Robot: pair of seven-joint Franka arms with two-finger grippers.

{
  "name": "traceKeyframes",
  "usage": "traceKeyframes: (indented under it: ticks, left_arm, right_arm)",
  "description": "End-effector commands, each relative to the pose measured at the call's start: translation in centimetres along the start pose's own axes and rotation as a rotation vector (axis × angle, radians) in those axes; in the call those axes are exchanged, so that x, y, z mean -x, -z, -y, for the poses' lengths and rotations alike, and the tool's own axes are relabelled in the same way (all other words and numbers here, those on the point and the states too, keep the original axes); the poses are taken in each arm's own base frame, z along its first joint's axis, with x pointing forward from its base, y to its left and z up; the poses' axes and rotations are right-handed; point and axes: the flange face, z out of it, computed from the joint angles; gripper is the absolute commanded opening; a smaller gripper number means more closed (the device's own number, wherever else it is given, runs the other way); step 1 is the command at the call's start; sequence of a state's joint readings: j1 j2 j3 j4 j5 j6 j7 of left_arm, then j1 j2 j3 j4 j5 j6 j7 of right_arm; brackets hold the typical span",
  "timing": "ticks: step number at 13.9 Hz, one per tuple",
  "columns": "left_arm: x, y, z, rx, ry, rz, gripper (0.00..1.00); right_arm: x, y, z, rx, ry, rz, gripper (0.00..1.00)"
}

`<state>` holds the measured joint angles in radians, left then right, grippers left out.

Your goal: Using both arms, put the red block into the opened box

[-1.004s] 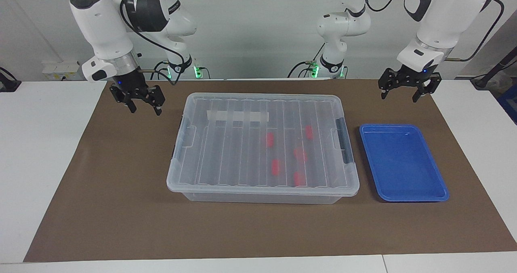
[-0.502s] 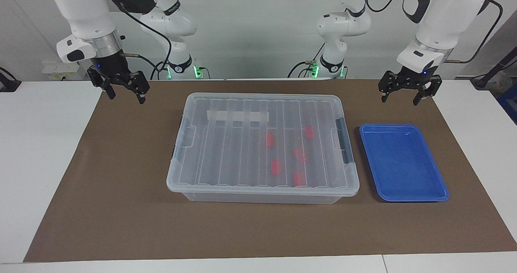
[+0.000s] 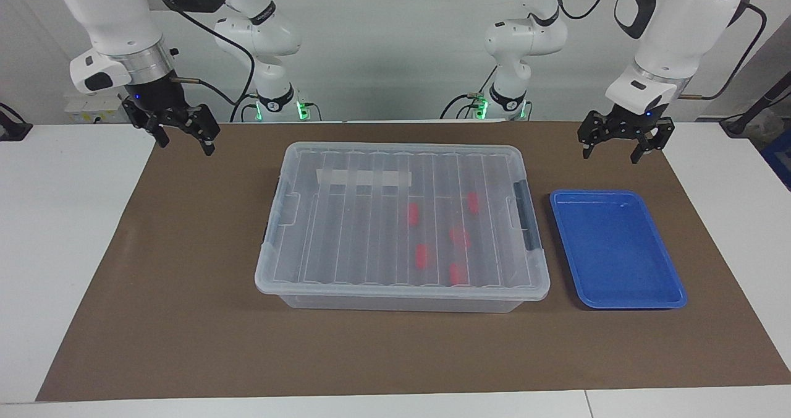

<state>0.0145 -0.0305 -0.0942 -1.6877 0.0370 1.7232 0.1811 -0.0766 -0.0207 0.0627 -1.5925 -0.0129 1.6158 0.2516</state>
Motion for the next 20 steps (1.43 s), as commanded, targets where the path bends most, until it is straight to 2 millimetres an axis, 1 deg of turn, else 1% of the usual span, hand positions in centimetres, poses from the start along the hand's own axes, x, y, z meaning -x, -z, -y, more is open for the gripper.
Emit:
traceKeyframes:
  ticks: [1, 2, 4, 6, 7, 8, 11, 17, 20]
  left_arm:
    - [0.9, 2.5, 0.4, -0.001, 0.01, 0.025, 1.0]
    - [0.9, 2.8, 0.2, 0.0, 0.006, 0.033, 1.0]
    - [1.3, 2.9, -0.1, 0.001, 0.001, 0.042, 1.0]
    - [1.7, 2.0, 0.2, 0.001, 0.015, 0.05, 1.0]
    - [2.0, 2.0, 0.3, 0.001, 0.02, 0.056, 1.0]
    - [2.2, 1.9, 0.5, 0.003, 0.025, 0.066, 1.0]
    - [2.2, 1.9, 1.0, 0.002, 0.032, 0.063, 1.0]
    - [2.2, 1.9, 1.0, 0.002, 0.032, 0.065, 1.0]
    - [2.2, 1.9, 0.9, 0.002, 0.031, 0.065, 1.0]
  right_arm:
    - [0.4, 0.2, -0.1, -0.001, -0.02, 0.016, 1.0]
    - [0.3, 0.2, -0.1, 0.0, -0.019, 0.017, 1.0]
    - [0.2, 0.3, 0.0, -0.005, -0.013, 0.015, 1.0]
    - [0.2, 0.7, 0.5, -0.005, -0.007, 0.015, 1.0]
    - [0.3, 0.7, 0.6, -0.006, -0.003, 0.018, 1.0]
    - [0.5, 0.4, 0.3, -0.006, -0.006, 0.036, 1.0]
    - [1.9, -0.1, 0.0, 0.001, -0.008, 0.08, 1.0]
    - [1.8, -0.2, 0.2, -0.001, -0.002, 0.073, 1.0]
    - [2.0, -0.2, 0.7, -0.001, 0.003, 0.073, 1.0]
